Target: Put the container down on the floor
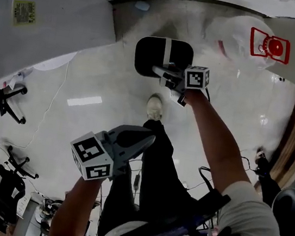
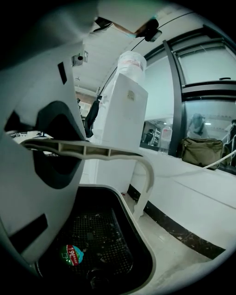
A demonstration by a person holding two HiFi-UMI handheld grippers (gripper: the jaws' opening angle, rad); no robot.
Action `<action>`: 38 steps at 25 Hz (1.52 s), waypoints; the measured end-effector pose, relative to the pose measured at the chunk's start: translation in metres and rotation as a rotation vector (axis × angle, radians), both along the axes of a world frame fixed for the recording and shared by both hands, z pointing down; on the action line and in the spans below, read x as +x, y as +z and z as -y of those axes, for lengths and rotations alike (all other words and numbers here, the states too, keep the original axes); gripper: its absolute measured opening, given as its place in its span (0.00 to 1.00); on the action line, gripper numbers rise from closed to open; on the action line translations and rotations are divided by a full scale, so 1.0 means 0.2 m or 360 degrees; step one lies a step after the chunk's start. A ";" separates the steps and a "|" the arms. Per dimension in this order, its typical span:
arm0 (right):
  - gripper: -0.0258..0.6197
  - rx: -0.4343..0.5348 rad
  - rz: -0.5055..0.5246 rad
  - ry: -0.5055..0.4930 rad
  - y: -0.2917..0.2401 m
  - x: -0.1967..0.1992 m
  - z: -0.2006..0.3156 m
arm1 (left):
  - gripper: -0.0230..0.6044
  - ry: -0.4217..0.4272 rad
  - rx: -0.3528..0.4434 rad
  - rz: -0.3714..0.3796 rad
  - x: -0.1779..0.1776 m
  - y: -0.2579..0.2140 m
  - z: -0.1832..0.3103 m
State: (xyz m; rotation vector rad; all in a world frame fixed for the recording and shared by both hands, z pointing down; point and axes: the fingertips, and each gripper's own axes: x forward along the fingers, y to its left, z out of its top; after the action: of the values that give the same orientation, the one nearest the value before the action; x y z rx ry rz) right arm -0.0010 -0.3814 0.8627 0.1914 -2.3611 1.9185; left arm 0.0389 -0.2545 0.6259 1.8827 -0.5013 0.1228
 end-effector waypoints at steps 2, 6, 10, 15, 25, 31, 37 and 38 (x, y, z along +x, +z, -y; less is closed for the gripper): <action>0.08 -0.0022 -0.0016 -0.0004 0.07 -0.01 0.01 | 0.05 -0.0021 -0.0016 0.0009 -0.02 0.04 0.00; 0.08 -0.0042 0.0022 -0.0003 0.13 -0.02 0.04 | 0.05 -0.0056 -0.0037 0.0009 -0.06 0.09 0.01; 0.09 -0.0040 0.0046 0.0015 0.13 -0.03 0.06 | 0.05 -0.0082 -0.0052 -0.0004 -0.09 0.12 0.02; 0.09 0.0018 0.0001 0.0010 0.14 -0.03 0.07 | 0.05 -0.0093 -0.0060 -0.0040 -0.08 0.12 0.02; 0.32 -0.0069 -0.0080 0.0023 0.18 -0.03 0.03 | 0.05 -0.0084 -0.0062 -0.0058 -0.08 0.09 0.00; 0.37 -0.0094 -0.0173 -0.0028 0.15 0.06 -0.04 | 0.05 -0.0075 -0.0046 -0.0072 -0.09 0.04 -0.02; 0.38 -0.0070 -0.0328 -0.0044 0.03 0.25 -0.14 | 0.05 0.0001 0.0020 -0.0096 -0.07 -0.08 -0.08; 0.38 -0.0059 -0.0357 -0.0052 -0.01 0.28 -0.16 | 0.05 0.0016 0.0040 -0.0099 -0.07 -0.11 -0.09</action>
State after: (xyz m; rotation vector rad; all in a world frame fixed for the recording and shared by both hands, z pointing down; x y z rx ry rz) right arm 0.0555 -0.3504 0.8616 0.3431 -2.1696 1.8190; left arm 0.0258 -0.2359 0.6030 1.9079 -0.4529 0.0649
